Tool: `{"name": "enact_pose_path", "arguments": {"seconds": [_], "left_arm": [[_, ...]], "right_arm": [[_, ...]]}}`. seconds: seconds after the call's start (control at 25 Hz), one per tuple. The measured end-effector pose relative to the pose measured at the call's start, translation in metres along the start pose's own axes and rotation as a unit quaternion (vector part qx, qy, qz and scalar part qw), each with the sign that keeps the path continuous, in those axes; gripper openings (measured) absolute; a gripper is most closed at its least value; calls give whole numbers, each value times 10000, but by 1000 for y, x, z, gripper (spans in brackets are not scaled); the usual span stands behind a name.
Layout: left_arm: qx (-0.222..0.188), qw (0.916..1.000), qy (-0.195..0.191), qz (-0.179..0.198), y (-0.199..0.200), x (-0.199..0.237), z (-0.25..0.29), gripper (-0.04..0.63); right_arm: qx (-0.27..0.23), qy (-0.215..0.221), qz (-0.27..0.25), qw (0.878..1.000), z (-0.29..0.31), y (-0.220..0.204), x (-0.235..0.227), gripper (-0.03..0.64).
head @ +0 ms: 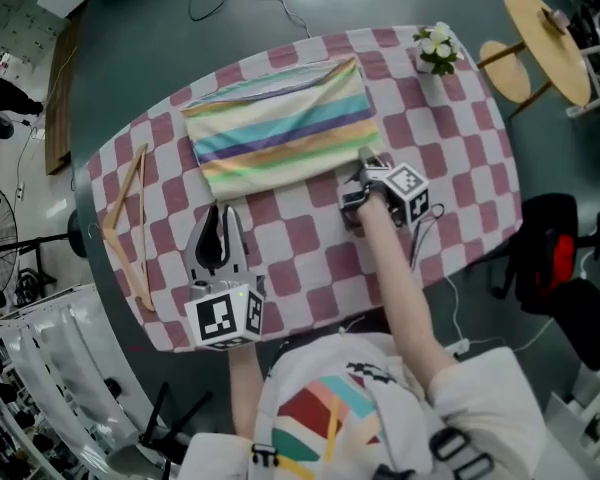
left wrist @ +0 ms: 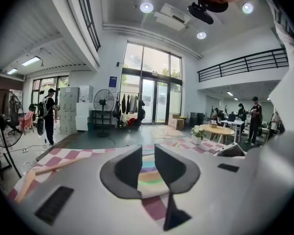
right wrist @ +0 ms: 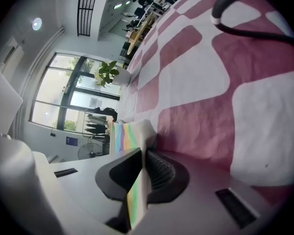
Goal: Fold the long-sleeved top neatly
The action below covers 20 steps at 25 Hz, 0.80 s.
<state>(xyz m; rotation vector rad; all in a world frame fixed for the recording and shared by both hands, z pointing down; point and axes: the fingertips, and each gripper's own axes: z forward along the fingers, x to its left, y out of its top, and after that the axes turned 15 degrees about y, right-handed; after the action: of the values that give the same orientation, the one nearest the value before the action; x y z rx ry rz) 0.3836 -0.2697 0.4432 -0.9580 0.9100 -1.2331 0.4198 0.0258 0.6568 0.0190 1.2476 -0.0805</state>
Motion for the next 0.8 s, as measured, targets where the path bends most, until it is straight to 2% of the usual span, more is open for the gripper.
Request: {"name": "enact_pose_path", "arguments": {"seconds": [0.08, 0.12, 0.24, 0.32, 0.36, 0.4, 0.44, 0.48, 0.52, 0.56, 0.6, 0.64, 0.72, 0.76, 0.8], "left_arm": [[4, 10000, 74, -19, -1, 10, 0, 77], [-2, 9999, 107, -54, -1, 15, 0, 77], [-55, 9994, 221, -259, 2, 34, -5, 75], [-124, 9988, 340, -344, 5, 50, -13, 74], [-156, 9983, 401, -385, 6, 58, -18, 72], [-182, 9978, 459, -439, 7, 66, -23, 72], [-201, 9971, 520, -509, 7, 75, -27, 71], [-216, 9963, 593, -584, 6, 84, -32, 70], [-230, 9952, 684, -654, 5, 94, -38, 70], [-241, 9940, 792, -717, 3, 104, -43, 69], [-245, 9925, 910, -779, 0, 115, -49, 69], [-233, 9908, 1036, -842, -5, 125, -55, 69], [-149, 9867, 1290, -973, -18, 143, -67, 67], [-91, 9847, 1403, -1034, -25, 150, -74, 67], [-34, 9827, 1499, -1085, -32, 157, -80, 67]], "right_arm": [[-71, 44, -79, 9999, 0, 1, 5, 22], [-52, 101, -301, 9995, 2, 1, 13, 18], [167, 402, -1360, 9898, 10, -4, 55, 15], [379, 704, -2056, 9754, 23, -17, 95, 15], [543, 878, -2452, 9640, 31, -28, 117, 15], [767, 1052, -2915, 9477, 40, -43, 140, 15], [1052, 1209, -3452, 9247, 49, -62, 161, 15], [1388, 1334, -4055, 8936, 57, -85, 178, 15], [1757, 1429, -4714, 8524, 62, -111, 192, 15], [2141, 1508, -5420, 7985, 65, -141, 200, 15], [2527, 1580, -6160, 7292, 64, -173, 203, 15], [2912, 1629, -6883, 6441, 60, -206, 200, 15], [3626, 1676, -7990, 4495, 42, -267, 168, 15], [3928, 1708, -8295, 3584, 31, -291, 142, 15], [4204, 1735, -8448, 2820, 20, -310, 114, 15]]}}
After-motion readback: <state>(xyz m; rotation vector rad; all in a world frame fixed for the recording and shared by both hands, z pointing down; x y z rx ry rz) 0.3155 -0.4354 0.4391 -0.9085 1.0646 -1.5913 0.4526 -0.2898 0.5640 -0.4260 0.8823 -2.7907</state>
